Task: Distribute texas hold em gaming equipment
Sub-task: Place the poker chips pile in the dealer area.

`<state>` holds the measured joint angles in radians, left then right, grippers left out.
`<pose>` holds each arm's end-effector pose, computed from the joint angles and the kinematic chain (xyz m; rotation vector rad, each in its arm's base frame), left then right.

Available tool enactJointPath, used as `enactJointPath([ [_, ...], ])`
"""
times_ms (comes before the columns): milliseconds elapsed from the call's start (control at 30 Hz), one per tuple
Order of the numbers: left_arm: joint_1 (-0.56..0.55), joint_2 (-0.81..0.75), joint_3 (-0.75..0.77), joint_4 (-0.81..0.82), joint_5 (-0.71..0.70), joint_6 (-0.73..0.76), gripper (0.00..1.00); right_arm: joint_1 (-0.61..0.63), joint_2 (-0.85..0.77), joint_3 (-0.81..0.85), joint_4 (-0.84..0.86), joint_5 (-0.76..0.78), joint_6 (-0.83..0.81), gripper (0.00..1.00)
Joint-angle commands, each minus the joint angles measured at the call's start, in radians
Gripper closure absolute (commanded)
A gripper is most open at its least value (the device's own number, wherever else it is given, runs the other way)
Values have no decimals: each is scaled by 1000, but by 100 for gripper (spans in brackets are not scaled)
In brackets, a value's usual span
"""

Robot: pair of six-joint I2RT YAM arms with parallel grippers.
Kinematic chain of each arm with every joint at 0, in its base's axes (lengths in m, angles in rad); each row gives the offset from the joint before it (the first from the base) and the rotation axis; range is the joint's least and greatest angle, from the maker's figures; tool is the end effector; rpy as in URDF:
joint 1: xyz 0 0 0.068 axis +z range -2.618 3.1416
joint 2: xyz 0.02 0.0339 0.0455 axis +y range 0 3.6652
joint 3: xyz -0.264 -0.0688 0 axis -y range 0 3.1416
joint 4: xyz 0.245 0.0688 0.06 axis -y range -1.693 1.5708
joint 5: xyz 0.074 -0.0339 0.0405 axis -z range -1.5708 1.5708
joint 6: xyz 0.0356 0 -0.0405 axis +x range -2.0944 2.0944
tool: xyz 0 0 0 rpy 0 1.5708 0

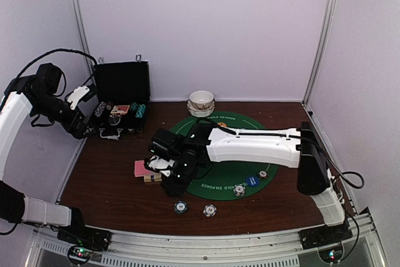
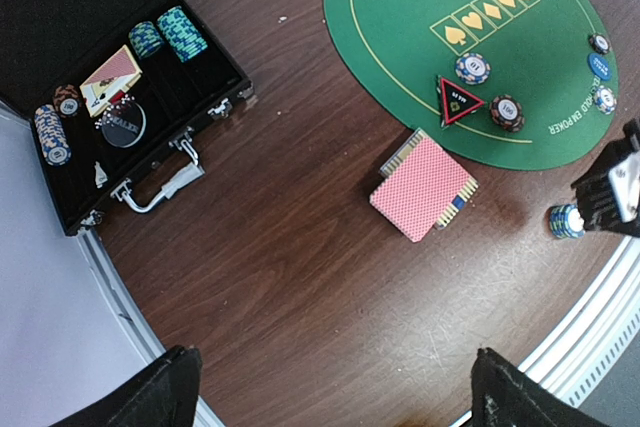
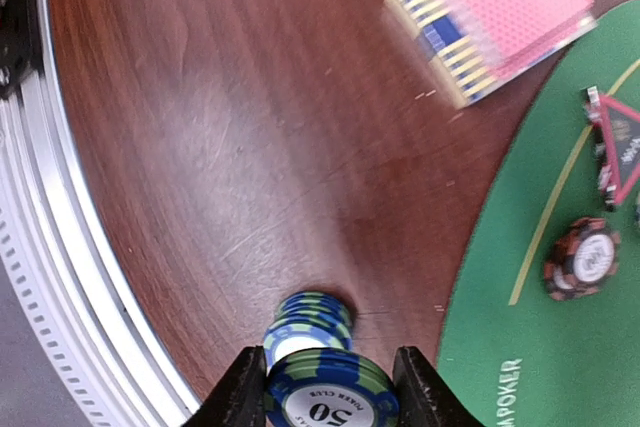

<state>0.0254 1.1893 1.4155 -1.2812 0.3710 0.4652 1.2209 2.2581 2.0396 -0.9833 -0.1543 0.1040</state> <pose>0.2001 -0.0078 0.3787 0.6767 2.4512 -0.2997 0.1591 0.4519 0.2212 -1.5728 2.4383 0.5099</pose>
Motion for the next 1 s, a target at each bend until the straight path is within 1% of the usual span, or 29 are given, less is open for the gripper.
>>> enactJointPath([
  [0, 6, -13, 10, 15, 2, 6, 2, -70, -75, 48, -53, 62, 16, 88],
  [100, 8, -15, 8, 15, -1, 7, 2, -120, -82, 30, -58, 86, 28, 90],
  [233, 7, -16, 10, 13, -1, 7, 2, -185, -88, -18, -45, 107, 44, 91],
  [400, 8, -15, 13, 12, -3, 9, 3, -237, -102, -117, 21, 105, 51, 91],
  [567, 7, -9, 17, 11, 2, 8, 2, -251, -79, -153, 54, 101, 49, 90],
  [967, 7, -10, 10, 12, -2, 10, 2, -238, -27, -203, 119, 39, 76, 88],
])
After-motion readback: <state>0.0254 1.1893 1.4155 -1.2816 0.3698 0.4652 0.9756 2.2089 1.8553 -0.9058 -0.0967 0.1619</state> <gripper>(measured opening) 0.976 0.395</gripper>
